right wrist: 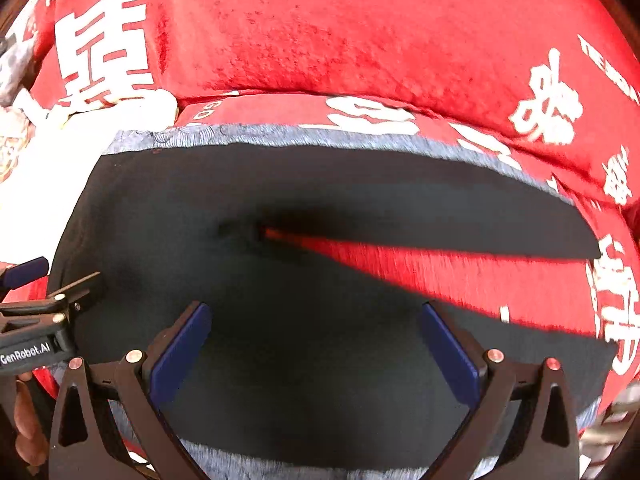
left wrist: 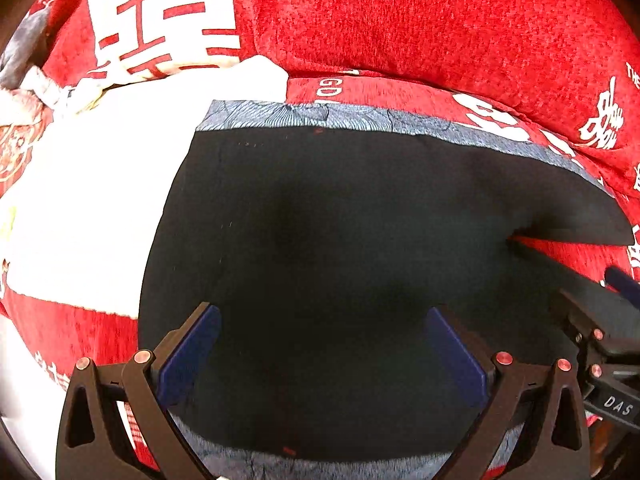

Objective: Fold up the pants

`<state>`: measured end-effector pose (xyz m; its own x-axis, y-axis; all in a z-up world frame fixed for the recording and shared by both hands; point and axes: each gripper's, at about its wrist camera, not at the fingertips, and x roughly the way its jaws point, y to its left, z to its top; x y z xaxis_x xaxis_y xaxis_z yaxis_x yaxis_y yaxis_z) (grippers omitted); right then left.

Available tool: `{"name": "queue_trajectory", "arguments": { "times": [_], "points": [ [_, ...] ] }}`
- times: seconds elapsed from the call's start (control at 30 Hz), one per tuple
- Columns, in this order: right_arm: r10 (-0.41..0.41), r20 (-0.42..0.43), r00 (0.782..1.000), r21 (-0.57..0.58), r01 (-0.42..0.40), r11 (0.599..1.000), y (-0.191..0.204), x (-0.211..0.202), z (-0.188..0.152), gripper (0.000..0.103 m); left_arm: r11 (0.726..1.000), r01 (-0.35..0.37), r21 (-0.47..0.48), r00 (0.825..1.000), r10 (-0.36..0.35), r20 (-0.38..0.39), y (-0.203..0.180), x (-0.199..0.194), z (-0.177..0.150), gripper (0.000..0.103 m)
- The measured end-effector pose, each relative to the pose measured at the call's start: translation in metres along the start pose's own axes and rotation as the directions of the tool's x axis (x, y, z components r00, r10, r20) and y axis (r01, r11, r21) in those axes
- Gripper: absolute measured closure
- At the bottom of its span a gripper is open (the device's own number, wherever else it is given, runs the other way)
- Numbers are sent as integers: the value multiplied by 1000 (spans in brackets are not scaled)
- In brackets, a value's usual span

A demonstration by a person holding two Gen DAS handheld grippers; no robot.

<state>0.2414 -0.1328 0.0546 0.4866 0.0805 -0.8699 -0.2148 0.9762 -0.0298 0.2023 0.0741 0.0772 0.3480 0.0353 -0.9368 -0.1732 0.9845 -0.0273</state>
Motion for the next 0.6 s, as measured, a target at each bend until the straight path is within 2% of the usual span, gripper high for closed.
{"name": "queue_trajectory", "arguments": {
  "times": [0.2,0.4,0.6],
  "points": [
    [119,-29,992,-131,-122,984,7,33,51,0,1000,19,7,999,-18,-33,0,21,33,0],
    [271,-76,960,-277,-281,919,13,73,111,0,999,48,-19,996,-50,-75,10,41,61,0],
    [350,-176,920,-365,-391,845,30,125,154,0,998,52,-40,994,-56,-98,16,59,70,0]
  ]
}}
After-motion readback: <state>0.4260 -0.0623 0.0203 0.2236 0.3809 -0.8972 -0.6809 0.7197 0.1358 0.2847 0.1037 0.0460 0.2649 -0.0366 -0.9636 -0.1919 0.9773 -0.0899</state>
